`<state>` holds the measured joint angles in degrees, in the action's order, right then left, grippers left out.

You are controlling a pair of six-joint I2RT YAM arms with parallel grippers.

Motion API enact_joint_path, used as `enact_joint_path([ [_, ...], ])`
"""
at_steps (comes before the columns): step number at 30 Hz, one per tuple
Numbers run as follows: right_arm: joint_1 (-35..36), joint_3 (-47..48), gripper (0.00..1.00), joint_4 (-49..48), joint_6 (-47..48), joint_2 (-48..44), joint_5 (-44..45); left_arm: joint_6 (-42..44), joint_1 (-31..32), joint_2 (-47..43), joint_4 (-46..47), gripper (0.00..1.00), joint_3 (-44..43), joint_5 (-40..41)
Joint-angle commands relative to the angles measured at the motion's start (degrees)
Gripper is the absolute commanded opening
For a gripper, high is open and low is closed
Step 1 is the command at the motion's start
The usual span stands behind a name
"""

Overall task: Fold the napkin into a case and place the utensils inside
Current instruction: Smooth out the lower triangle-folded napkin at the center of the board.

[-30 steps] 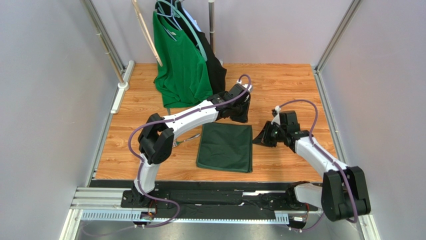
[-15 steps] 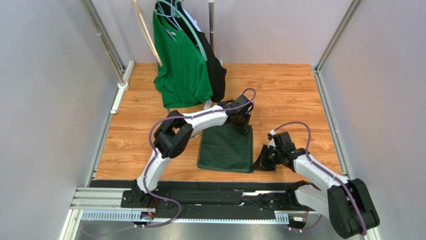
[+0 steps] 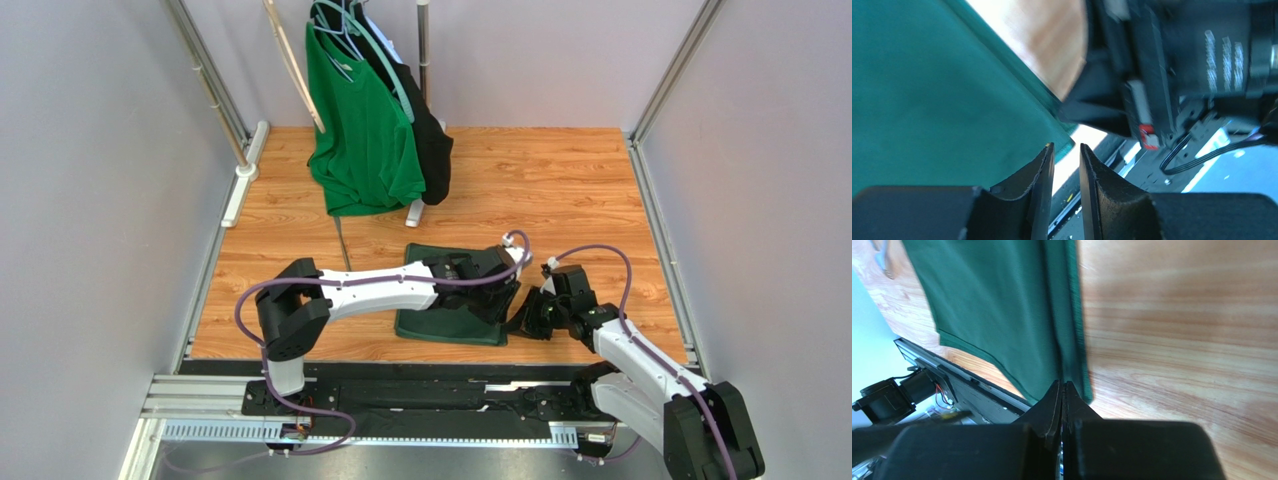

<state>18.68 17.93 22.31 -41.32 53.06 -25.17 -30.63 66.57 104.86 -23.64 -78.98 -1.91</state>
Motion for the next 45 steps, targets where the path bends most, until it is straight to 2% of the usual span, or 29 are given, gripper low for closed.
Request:
enact_joint_path([
  [1, -0.22, -2.37, 0.0, -5.34, -1.83, 1.96, -1.82, 2.16, 1.9, 2.45, 0.7, 0.37, 0.59, 3.49],
  [5, -0.22, -3.52, 0.0, -5.17, -2.45, 1.17, -0.94, 0.49, 3.48, 5.79, -2.02, 0.39, -1.26, 6.22],
  [6, -0.31, -3.78, 0.0, -5.25, -2.62, 1.17, -0.94, -0.21, 3.83, 6.14, -2.29, 0.47, -1.53, 6.65],
  [17, -0.22, -4.92, 0.0, -4.73, -2.8, -0.24, -0.15, -3.47, 4.36, 9.57, -2.38, 0.51, -3.02, 4.11],
  [20, -0.22, -5.1, 0.0, -4.55, -2.8, -0.41, -0.14, -4.26, 4.45, 8.7, -0.97, 0.55, -1.8, 3.49],
  [21, -0.13, -5.01, 0.0, -4.46, -2.71, -0.5, -0.23, -4.52, 4.45, 8.61, -0.71, 0.59, -1.53, 3.58],
  [29, -0.22, -5.1, 0.0, -3.67, -2.8, -1.29, -0.14, -6.19, 4.45, 9.75, 0.88, 0.59, -1.0, 1.29],
  [32, -0.22, -5.01, 0.0, -3.32, -2.8, -1.55, 0.03, -6.19, 4.45, 11.07, -0.44, 0.56, -1.88, 1.74],
  [38, -0.22, -5.36, 0.0, -3.41, -2.97, -1.2, -0.06, -5.58, 4.45, 11.68, -1.06, 0.41, -2.84, 1.82],
  [42, -0.22, -5.28, 0.0, -3.32, -3.15, -1.47, 0.29, -5.4, 4.45, 10.55, -0.62, 0.13, -3.2, 1.82],
  [45, -0.22, -5.36, 0.0, -3.06, -3.5, -1.73, 0.65, -5.58, 4.45, 9.31, -0.36, 0.1, -4.07, 1.65],
])
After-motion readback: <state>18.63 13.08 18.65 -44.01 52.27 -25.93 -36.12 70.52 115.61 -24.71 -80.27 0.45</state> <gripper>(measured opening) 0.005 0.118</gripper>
